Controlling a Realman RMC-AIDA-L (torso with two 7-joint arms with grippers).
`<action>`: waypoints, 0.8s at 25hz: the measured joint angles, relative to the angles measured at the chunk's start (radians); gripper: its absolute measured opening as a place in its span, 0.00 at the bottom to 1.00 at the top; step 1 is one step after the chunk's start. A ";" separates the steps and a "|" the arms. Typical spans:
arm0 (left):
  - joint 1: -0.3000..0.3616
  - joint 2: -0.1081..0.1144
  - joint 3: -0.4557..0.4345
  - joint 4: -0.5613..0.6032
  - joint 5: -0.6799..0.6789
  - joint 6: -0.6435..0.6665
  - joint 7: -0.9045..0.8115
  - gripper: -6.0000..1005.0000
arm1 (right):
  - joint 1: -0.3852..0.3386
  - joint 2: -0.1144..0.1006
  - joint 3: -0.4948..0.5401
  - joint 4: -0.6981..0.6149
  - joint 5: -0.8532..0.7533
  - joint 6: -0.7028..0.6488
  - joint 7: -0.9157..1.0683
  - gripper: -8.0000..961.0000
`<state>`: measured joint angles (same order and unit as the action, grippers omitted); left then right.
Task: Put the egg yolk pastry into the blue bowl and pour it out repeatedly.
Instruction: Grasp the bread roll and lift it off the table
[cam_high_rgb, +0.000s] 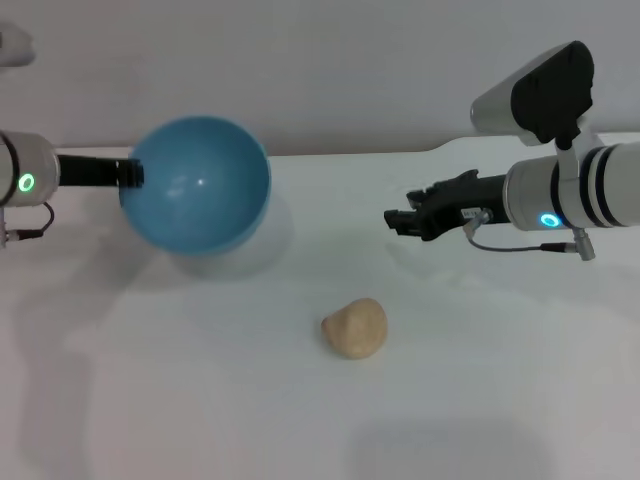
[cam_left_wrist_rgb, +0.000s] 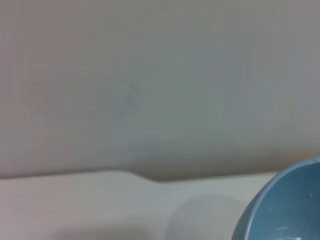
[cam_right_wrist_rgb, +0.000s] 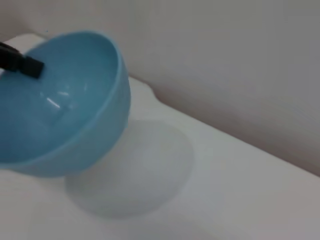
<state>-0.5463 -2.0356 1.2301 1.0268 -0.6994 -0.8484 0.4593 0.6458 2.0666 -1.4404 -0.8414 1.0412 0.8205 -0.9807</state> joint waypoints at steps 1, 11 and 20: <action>-0.010 -0.003 -0.003 0.001 0.031 -0.025 0.000 0.02 | 0.002 0.000 0.000 0.000 0.000 0.017 0.001 0.36; -0.069 -0.016 0.003 0.015 0.202 -0.137 -0.060 0.02 | 0.063 0.000 -0.011 -0.002 -0.141 0.181 0.167 0.36; -0.081 -0.018 0.014 0.059 0.237 -0.166 -0.064 0.02 | 0.079 0.007 -0.013 -0.001 -0.137 0.278 0.181 0.36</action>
<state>-0.6276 -2.0535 1.2437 1.0862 -0.4622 -1.0142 0.3955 0.7251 2.0731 -1.4533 -0.8426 0.9038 1.0987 -0.7994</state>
